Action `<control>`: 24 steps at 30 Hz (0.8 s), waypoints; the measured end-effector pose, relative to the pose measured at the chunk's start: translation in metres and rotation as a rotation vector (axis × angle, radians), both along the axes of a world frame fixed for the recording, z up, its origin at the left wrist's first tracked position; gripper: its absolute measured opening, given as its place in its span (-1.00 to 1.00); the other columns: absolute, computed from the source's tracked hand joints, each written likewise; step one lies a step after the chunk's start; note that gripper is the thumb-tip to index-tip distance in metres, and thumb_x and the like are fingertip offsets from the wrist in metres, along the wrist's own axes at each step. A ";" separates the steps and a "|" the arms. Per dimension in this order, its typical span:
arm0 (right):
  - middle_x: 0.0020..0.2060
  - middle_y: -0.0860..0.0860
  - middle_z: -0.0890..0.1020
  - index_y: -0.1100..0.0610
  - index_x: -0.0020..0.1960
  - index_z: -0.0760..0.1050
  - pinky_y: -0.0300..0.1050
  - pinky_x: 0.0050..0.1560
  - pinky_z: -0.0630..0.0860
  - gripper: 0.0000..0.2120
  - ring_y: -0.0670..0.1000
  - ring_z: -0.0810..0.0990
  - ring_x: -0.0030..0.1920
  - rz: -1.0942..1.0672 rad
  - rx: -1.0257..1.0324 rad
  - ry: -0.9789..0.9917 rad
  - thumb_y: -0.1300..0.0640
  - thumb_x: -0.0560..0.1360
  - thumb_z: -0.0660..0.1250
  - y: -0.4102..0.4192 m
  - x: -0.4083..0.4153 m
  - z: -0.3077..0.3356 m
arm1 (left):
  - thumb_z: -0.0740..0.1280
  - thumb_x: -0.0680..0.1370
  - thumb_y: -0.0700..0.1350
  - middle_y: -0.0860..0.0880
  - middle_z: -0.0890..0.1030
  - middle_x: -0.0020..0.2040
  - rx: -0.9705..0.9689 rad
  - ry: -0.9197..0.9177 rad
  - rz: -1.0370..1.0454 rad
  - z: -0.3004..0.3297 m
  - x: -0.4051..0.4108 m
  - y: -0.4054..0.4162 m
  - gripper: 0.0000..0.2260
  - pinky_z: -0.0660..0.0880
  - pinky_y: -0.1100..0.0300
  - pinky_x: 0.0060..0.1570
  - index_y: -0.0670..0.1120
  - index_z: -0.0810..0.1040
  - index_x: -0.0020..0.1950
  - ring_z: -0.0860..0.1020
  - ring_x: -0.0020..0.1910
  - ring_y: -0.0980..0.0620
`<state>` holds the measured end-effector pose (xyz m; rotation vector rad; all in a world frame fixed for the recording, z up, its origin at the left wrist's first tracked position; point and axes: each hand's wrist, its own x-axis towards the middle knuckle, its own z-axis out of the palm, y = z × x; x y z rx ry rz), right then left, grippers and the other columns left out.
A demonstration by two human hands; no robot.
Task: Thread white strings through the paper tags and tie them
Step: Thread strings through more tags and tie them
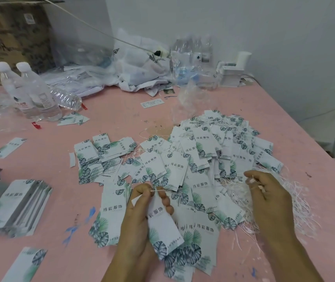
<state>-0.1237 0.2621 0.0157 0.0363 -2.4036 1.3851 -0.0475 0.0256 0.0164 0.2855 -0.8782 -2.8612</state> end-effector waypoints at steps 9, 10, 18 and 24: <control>-0.22 -0.20 0.63 -0.16 0.06 0.57 -0.26 -0.50 0.41 -0.68 -0.13 0.47 -0.42 -0.235 -0.169 -0.086 0.20 0.62 0.13 0.022 -0.012 0.001 | 0.33 0.53 -0.12 -0.14 0.59 -0.24 0.094 -0.083 0.036 -0.002 -0.004 0.000 -0.86 0.59 0.16 -0.38 -0.04 0.59 -0.24 0.56 -0.36 -0.01; -0.24 -0.20 0.63 -0.19 0.01 0.57 -0.32 -0.45 0.42 -0.68 -0.14 0.52 -0.34 -0.240 -0.202 -0.066 0.18 0.62 0.14 0.021 -0.011 0.004 | 0.34 0.53 -0.12 -0.14 0.59 -0.24 0.096 -0.091 0.033 -0.003 -0.004 0.001 -0.85 0.58 0.16 -0.38 -0.04 0.59 -0.24 0.56 -0.37 -0.01; 0.21 -0.31 0.40 -0.17 0.22 0.42 -0.09 0.07 0.34 -0.45 -0.15 0.41 0.24 -0.054 0.089 -0.160 0.40 0.44 0.29 0.008 0.006 0.025 | 0.44 0.49 -0.06 -0.14 0.61 -0.22 -0.012 -0.053 -0.078 -0.006 -0.001 0.004 -0.88 0.56 0.12 -0.34 -0.04 0.56 -0.18 0.56 -0.36 -0.03; 0.27 -0.53 0.35 -0.38 0.30 0.34 -0.21 0.31 0.29 -0.49 -0.45 0.35 0.27 0.516 -0.021 -0.150 0.17 0.56 0.30 -0.062 0.046 0.026 | 0.57 0.41 -0.08 -0.21 0.63 -0.10 -0.053 0.038 -0.176 -0.003 0.004 0.006 -0.75 0.57 0.08 -0.33 -0.11 0.51 -0.16 0.58 -0.32 -0.08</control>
